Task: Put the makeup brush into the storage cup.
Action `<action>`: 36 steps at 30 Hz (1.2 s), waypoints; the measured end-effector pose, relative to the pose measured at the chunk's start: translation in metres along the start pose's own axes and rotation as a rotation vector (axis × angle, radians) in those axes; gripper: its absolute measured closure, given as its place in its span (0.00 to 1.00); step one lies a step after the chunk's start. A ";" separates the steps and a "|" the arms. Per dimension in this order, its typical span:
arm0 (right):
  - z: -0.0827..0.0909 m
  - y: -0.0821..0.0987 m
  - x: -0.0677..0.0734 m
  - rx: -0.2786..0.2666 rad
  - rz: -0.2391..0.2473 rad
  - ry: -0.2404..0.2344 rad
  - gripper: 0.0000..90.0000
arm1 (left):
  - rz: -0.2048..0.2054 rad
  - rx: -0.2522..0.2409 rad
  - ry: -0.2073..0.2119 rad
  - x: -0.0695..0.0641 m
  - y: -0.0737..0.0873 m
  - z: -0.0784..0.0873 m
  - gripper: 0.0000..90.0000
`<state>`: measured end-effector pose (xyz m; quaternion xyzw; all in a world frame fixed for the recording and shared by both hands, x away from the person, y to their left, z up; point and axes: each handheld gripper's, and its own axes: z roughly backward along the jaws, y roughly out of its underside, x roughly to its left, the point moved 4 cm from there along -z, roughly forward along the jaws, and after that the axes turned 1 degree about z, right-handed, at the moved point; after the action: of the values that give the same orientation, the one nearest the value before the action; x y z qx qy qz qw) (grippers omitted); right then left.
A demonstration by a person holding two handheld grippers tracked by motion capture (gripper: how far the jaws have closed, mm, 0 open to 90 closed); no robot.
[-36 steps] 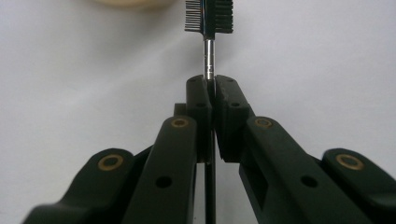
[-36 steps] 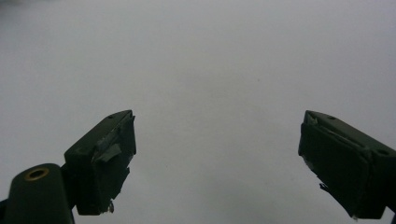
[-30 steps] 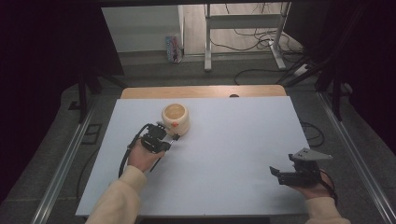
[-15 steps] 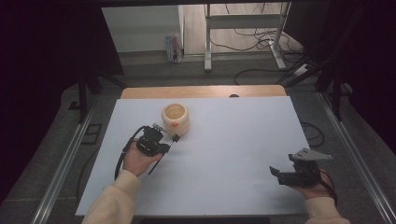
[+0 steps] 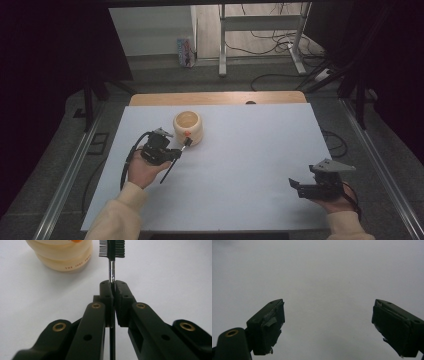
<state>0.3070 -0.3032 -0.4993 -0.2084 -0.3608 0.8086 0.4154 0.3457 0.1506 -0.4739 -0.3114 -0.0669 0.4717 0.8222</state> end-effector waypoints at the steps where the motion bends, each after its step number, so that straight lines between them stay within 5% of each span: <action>1: 0.000 0.000 0.000 0.000 -0.001 0.000 0.13 | 0.004 -0.005 0.002 0.000 0.000 0.001 0.96; 36: -0.001 0.000 0.000 0.003 0.004 -0.002 0.13 | 0.046 -0.196 0.030 0.007 -0.009 0.033 0.96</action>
<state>0.3071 -0.3026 -0.4999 -0.2078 -0.3597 0.8102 0.4136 0.3429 0.1680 -0.4438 -0.3988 -0.0935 0.4768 0.7777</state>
